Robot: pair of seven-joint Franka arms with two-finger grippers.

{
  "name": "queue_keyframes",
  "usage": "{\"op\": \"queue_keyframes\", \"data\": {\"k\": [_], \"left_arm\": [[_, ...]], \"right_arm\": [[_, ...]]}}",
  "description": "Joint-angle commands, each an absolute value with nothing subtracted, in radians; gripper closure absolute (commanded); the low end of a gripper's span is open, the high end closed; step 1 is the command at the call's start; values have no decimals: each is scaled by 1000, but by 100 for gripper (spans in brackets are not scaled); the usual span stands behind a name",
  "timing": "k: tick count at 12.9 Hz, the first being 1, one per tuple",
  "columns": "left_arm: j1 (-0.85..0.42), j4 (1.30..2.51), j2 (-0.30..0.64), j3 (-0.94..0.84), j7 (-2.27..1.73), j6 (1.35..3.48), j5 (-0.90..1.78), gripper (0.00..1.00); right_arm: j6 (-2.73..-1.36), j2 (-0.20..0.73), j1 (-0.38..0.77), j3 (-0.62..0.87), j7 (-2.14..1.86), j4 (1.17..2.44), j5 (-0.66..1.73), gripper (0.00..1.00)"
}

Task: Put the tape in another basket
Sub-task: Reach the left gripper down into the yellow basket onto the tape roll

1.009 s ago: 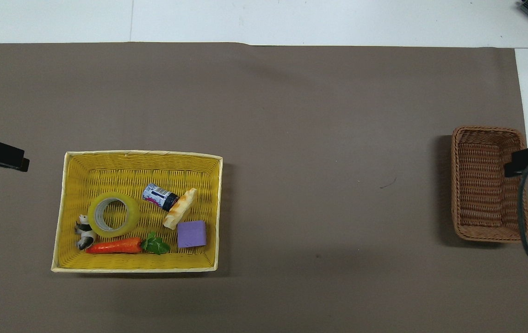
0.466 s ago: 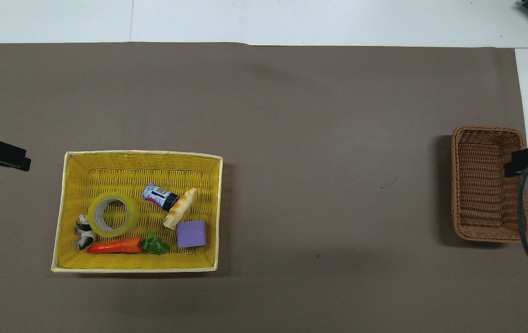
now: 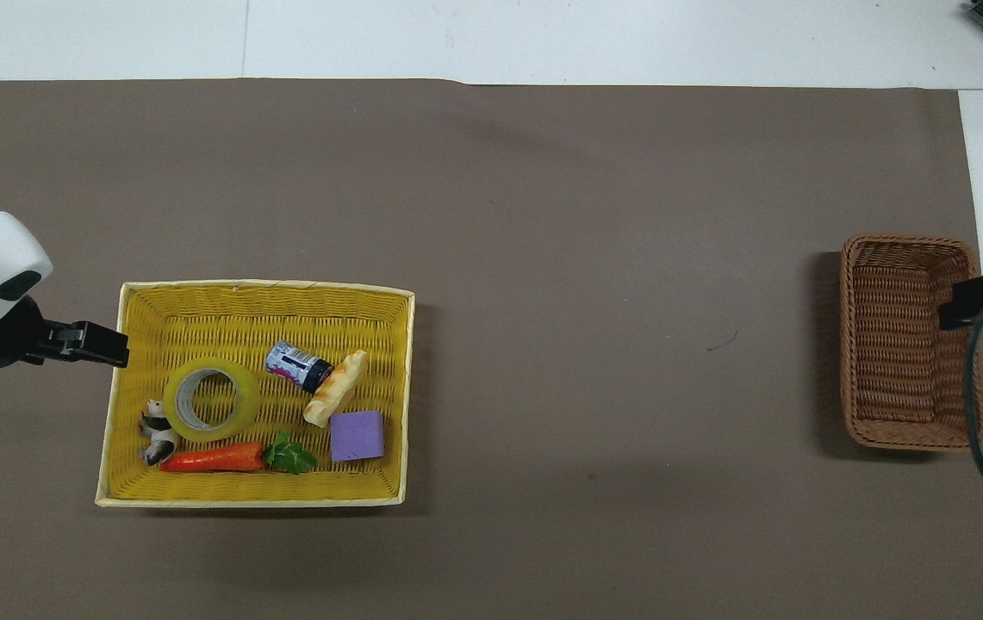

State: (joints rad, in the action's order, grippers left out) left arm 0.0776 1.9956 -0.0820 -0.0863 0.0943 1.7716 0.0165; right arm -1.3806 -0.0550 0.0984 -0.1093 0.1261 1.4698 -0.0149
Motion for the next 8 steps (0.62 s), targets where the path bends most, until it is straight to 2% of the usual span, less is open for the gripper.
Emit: {"op": "queue_keyframes", "data": {"k": [1,6,8], "left_arm": [[87,2147,-129,-94,71,1877,11,0],[69,2341,-106,-95,-23,2089,11,10],[43,2393,-100,-95,-34,2160,11,20]], "right_arm": [[-1374,-52,86,-107,107,1460,5,0],[-1374,-52,86,-106,106,1460,5,0],[-1374,-52,86,-107,106,1460,5,0]]}}
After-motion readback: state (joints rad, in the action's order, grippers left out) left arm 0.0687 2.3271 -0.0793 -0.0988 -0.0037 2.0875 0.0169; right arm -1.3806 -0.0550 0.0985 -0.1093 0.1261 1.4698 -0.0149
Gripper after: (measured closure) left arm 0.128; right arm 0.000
